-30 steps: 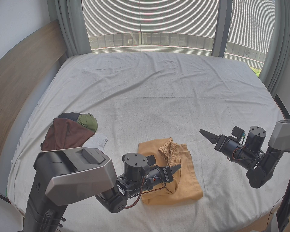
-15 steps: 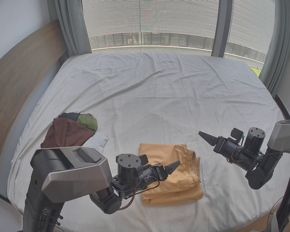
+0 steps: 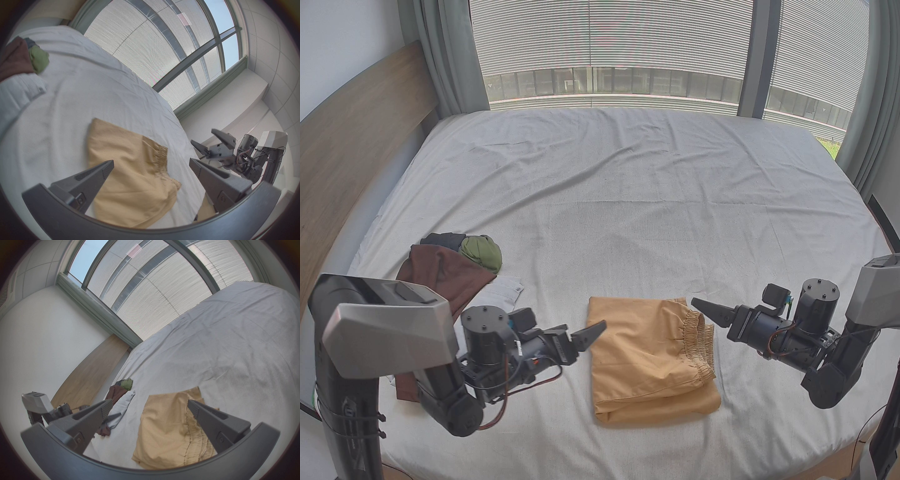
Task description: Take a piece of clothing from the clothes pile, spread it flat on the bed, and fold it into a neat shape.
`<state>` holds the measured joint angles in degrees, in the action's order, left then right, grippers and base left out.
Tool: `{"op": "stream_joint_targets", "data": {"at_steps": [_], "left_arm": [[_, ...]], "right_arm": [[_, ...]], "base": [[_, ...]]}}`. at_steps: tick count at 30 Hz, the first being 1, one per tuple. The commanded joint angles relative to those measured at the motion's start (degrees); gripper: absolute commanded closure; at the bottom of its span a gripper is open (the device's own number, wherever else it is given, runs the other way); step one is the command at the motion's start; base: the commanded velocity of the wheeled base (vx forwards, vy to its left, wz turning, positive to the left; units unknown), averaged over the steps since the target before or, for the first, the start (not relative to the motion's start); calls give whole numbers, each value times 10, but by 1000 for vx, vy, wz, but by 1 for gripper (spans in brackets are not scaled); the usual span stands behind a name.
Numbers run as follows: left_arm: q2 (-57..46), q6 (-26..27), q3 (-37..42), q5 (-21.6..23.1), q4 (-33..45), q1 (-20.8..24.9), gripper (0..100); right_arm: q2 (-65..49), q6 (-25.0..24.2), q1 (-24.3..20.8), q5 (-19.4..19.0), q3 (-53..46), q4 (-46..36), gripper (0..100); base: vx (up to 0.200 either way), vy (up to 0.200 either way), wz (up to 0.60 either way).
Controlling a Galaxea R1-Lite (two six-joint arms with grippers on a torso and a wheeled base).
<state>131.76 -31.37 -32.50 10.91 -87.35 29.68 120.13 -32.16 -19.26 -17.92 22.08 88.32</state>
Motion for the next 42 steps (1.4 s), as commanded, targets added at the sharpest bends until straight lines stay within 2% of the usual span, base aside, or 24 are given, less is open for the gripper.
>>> {"op": "stream_joint_targets", "data": {"at_steps": [1,5,13,23,34,42], "left_arm": [[-64,23,65,22,-16,-67,0],[-88,25,82,60,-16,-106,0],[-66,98,130,67,-16,-107,0],[-48,100,133,65,-16,-96,0],[-43,99,131,65,-16,-96,0],[-37,99,131,65,-16,-94,0]], "right_arm": [[1,3,-27,0,-26,0,0],[0,7,-33,0,-49,0,0],[20,30,-27,0,-90,0,0],[74,30,-21,-1,-114,0,0],[145,23,13,-1,-94,-1,0],[165,22,19,-2,-85,-1,0]], "base": [[0,0,0],[0,0,0],[0,0,0],[0,0,0],[0,0,0],[0,0,0]]}}
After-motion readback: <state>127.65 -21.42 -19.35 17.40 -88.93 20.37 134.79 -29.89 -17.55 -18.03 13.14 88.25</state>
